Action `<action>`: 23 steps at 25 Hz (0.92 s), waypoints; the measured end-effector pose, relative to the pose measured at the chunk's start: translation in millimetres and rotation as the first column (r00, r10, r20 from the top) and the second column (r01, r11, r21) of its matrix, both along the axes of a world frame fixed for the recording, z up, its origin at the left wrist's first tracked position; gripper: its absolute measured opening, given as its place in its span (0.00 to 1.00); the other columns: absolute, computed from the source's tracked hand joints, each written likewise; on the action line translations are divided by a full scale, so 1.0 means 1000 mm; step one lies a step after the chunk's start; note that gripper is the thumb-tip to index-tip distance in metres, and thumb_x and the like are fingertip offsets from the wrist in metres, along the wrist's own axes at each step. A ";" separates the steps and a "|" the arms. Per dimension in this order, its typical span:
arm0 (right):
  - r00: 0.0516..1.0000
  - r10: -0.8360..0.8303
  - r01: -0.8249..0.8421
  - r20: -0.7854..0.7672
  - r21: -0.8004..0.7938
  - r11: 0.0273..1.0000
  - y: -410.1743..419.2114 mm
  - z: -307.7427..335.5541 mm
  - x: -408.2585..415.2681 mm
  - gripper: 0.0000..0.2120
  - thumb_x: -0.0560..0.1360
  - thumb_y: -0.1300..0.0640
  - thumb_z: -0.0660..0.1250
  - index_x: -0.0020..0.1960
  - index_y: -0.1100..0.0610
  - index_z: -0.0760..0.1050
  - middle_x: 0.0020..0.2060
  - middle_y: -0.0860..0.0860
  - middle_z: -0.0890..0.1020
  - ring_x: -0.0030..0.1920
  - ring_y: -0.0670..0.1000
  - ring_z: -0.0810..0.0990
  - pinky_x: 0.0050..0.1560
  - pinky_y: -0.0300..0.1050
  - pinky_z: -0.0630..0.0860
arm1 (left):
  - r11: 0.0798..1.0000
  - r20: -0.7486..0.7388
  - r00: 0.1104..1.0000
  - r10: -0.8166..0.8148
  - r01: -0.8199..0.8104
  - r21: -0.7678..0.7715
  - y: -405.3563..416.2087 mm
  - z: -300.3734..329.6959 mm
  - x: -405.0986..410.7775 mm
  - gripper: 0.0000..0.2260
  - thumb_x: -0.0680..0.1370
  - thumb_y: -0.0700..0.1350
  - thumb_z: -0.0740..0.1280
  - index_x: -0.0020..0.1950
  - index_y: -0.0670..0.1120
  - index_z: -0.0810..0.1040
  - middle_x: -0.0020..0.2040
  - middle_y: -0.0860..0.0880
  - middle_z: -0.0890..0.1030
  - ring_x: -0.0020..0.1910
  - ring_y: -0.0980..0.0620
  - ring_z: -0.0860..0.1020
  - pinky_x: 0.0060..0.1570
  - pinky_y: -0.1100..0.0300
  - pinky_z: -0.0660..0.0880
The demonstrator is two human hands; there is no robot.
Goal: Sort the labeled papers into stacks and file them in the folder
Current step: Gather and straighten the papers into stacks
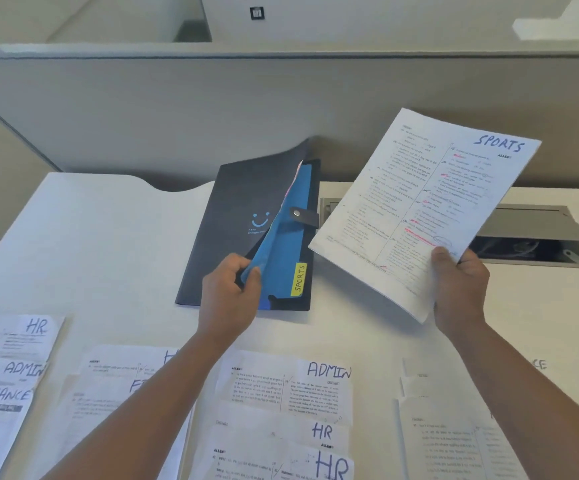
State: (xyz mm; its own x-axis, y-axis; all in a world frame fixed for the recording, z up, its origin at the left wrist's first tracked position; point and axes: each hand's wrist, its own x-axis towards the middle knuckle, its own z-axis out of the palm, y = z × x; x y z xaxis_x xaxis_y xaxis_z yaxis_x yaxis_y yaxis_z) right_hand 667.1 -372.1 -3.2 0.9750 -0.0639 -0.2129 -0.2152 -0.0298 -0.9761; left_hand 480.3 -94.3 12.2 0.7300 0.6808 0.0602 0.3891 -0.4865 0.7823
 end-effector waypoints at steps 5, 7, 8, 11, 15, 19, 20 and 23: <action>0.991 0.127 -0.127 0.047 -0.005 0.992 0.004 0.076 -0.003 0.10 0.77 0.59 0.68 0.44 0.49 0.86 0.46 0.46 0.89 0.44 0.48 0.88 0.41 0.42 0.83 | 0.993 -0.003 0.999 0.047 -0.047 -0.110 0.003 -0.001 -0.003 0.10 0.83 0.46 0.69 0.42 0.51 0.73 0.38 0.51 0.80 0.33 0.51 0.78 0.30 0.54 0.75; 0.968 0.252 -0.251 -0.001 -0.088 0.964 0.008 0.096 -0.007 0.10 0.77 0.61 0.68 0.47 0.51 0.87 0.46 0.49 0.89 0.44 0.52 0.89 0.42 0.49 0.85 | 0.989 0.002 0.999 0.054 -0.053 -0.136 0.004 0.000 -0.005 0.10 0.83 0.47 0.68 0.42 0.51 0.73 0.38 0.50 0.80 0.34 0.52 0.79 0.31 0.54 0.76; 0.953 0.300 -0.301 -0.033 -0.136 0.944 0.012 0.103 -0.009 0.09 0.78 0.61 0.67 0.48 0.53 0.86 0.45 0.50 0.89 0.45 0.55 0.89 0.46 0.53 0.85 | 0.988 0.004 0.998 0.055 -0.054 -0.143 0.005 0.000 -0.005 0.11 0.83 0.47 0.68 0.42 0.52 0.73 0.38 0.50 0.80 0.34 0.52 0.79 0.31 0.55 0.75; 0.917 0.386 -0.398 -0.100 -0.241 0.885 0.026 0.116 -0.013 0.08 0.79 0.61 0.67 0.48 0.57 0.85 0.44 0.51 0.89 0.45 0.58 0.89 0.53 0.62 0.84 | 0.982 0.008 0.998 0.056 -0.053 -0.181 0.006 0.001 -0.005 0.11 0.83 0.46 0.68 0.42 0.52 0.73 0.38 0.51 0.80 0.34 0.50 0.79 0.30 0.56 0.75; 0.891 0.435 -0.453 -0.130 -0.315 0.834 0.044 0.128 -0.009 0.10 0.77 0.62 0.66 0.44 0.54 0.85 0.42 0.49 0.89 0.43 0.57 0.88 0.50 0.56 0.83 | 0.983 0.015 0.999 0.051 -0.047 -0.180 0.006 0.001 -0.004 0.11 0.83 0.46 0.68 0.43 0.51 0.73 0.38 0.52 0.80 0.32 0.56 0.77 0.32 0.53 0.76; 0.898 0.419 -0.437 -0.133 -0.369 0.820 0.068 0.128 0.002 0.07 0.76 0.65 0.66 0.46 0.62 0.83 0.41 0.54 0.88 0.39 0.55 0.86 0.43 0.49 0.80 | 0.980 0.001 1.000 0.020 -0.020 -0.200 0.005 0.001 -0.004 0.09 0.84 0.48 0.68 0.45 0.51 0.74 0.41 0.52 0.81 0.36 0.54 0.81 0.34 0.46 0.81; 0.898 0.421 -0.436 -0.127 -0.378 0.816 0.076 0.127 0.005 0.07 0.75 0.65 0.65 0.47 0.64 0.82 0.43 0.56 0.88 0.39 0.55 0.84 0.43 0.49 0.78 | 0.980 -0.007 1.000 0.015 -0.016 -0.196 0.006 0.002 -0.004 0.08 0.84 0.48 0.68 0.45 0.51 0.74 0.41 0.51 0.82 0.37 0.51 0.81 0.36 0.45 0.81; 0.895 0.434 -0.436 -0.101 -0.406 0.803 0.095 0.122 0.012 0.07 0.74 0.65 0.63 0.45 0.66 0.80 0.41 0.56 0.86 0.38 0.55 0.80 0.41 0.47 0.74 | 0.982 -0.003 1.000 -0.021 0.020 -0.188 0.006 0.003 -0.005 0.08 0.84 0.48 0.68 0.46 0.51 0.75 0.41 0.47 0.83 0.42 0.40 0.81 0.38 0.41 0.80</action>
